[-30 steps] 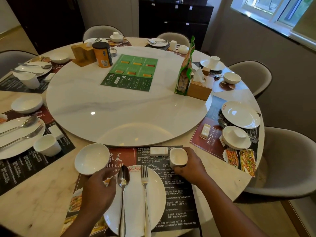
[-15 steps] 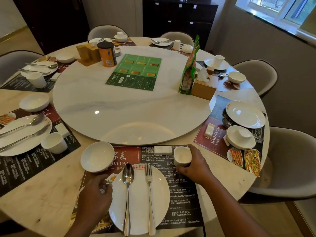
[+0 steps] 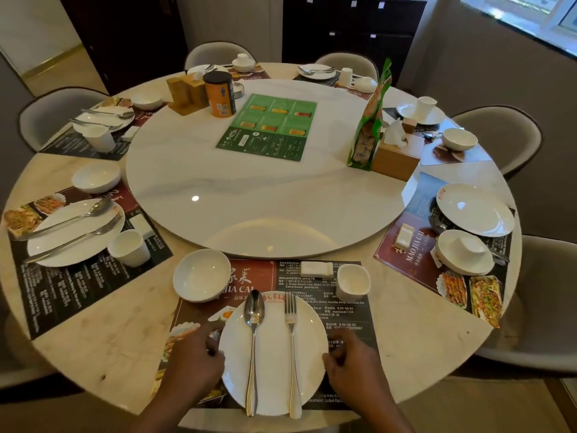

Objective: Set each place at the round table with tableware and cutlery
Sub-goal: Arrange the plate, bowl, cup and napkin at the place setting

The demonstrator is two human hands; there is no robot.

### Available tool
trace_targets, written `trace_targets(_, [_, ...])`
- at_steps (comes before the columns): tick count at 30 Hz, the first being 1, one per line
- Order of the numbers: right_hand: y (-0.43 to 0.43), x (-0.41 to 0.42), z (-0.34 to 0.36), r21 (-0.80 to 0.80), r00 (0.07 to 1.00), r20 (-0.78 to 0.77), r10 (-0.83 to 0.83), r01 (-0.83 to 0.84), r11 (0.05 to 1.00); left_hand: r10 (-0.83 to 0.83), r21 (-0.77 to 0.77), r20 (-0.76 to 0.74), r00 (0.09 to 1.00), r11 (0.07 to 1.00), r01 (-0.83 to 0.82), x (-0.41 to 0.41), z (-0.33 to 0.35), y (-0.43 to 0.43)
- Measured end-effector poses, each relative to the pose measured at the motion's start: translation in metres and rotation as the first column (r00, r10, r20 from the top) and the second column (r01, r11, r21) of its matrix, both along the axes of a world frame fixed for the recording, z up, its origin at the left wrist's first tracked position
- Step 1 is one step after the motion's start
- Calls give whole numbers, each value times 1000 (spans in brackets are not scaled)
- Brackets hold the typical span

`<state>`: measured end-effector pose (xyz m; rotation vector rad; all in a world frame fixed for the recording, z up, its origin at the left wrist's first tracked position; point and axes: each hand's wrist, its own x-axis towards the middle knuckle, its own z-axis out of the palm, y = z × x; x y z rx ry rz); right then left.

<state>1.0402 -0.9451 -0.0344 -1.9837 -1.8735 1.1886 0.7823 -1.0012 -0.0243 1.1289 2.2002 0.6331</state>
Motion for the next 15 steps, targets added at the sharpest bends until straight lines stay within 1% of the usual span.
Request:
trace_targets(3, [2, -3, -4, 9, 1000, 22, 0, -1, 1000, -5, 30, 1, 1000, 1000, 5, -1, -3, 2])
trace_targets(5, [5, -5, -5, 8, 1000, 25, -17, 17, 1000, 7, 18, -1, 1000, 1000, -6, -1, -4, 6])
trace_targets(8, [12, -7, -5, 15, 999, 19, -41, 41, 999, 29, 29, 37, 999, 999, -30, -4, -10, 15])
trace_targets(12, [22, -13, -7, 66, 998, 26, -60, 58, 996, -4, 64, 56, 998, 998, 1, -11, -16, 27])
trace_targets(15, [27, -16, -5, 68, 998, 14, -66, 65, 996, -20, 69, 61, 998, 998, 16, -13, -15, 33])
